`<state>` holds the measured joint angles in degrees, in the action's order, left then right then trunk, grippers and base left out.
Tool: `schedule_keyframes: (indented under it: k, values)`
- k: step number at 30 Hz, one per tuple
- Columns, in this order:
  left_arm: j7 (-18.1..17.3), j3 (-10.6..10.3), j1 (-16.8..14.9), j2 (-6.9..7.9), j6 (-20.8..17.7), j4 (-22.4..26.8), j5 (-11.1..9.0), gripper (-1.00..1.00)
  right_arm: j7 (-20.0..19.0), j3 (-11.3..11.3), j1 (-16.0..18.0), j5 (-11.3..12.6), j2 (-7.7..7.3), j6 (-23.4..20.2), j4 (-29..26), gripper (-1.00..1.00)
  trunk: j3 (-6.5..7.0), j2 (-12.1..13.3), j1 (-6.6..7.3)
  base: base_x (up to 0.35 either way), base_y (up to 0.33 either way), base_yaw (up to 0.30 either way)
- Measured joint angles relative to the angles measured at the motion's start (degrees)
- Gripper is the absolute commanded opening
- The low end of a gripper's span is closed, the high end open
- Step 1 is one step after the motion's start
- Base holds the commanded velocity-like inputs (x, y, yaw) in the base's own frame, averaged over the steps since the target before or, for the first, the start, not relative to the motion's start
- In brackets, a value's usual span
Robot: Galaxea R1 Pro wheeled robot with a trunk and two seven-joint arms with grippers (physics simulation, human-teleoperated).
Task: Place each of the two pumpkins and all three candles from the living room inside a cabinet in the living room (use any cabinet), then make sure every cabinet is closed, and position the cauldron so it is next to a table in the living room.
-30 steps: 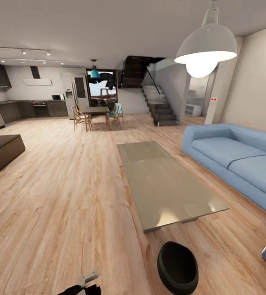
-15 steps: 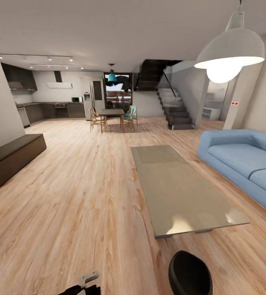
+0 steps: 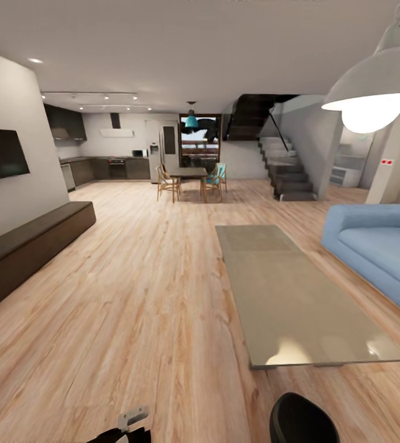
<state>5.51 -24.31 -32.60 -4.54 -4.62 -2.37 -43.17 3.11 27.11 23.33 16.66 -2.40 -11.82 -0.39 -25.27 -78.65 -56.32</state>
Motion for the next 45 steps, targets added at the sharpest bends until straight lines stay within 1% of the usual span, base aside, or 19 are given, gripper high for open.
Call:
schedule_keyframes:
  k: [6, 13, 17, 21, 27, 45]
  values:
    - [-0.3, 0.0, 0.4, 0.04, 0.1, 0.0, 0.0, 1.0, 0.3, -0.2, -0.1, 0.3, -0.04, 0.4, 0.0, 1.0, 1.3, 2.4, 1.32, 0.0, 0.0, 0.108]
    - [-0.2, 0.1, 1.4, 0.23, 0.1, -0.2, 0.0, 1.0, 0.3, -0.3, -0.5, 0.2, -0.05, 1.0, 0.1, 1.0, 1.33, 2.4, 1.32, 0.0, 0.0, 0.007]
    - [0.0, 0.0, 3.4, 0.57, -0.1, -0.3, 0.2, 1.0, 0.3, -0.3, -1.2, 0.2, -0.06, 1.1, 0.2, 1.0, 1.32, 2.4, 1.32, 0.0, 0.0, 0.0]
    - [0.0, 0.0, 4.2, 0.89, -0.1, -0.2, 0.2, 1.0, 0.3, -0.3, -1.4, 0.2, -0.06, 1.1, 0.2, 1.0, 1.33, 2.4, 1.32, 0.0, 0.0, 0.0]
    - [0.0, 0.0, 4.5, 1.11, 0.0, -0.2, 0.2, 1.0, 0.3, -0.3, -1.5, 0.2, -0.06, 1.1, 0.2, 1.0, 1.33, 2.4, 1.32, 0.0, 0.0, 0.0]
    - [0.0, 0.0, 4.5, 1.14, 0.0, -0.2, 0.2, 1.0, 0.3, -0.3, -1.5, 0.2, -0.06, 1.1, 0.2, 1.0, 1.33, 2.4, 1.32, 0.0, 0.0, 0.0]
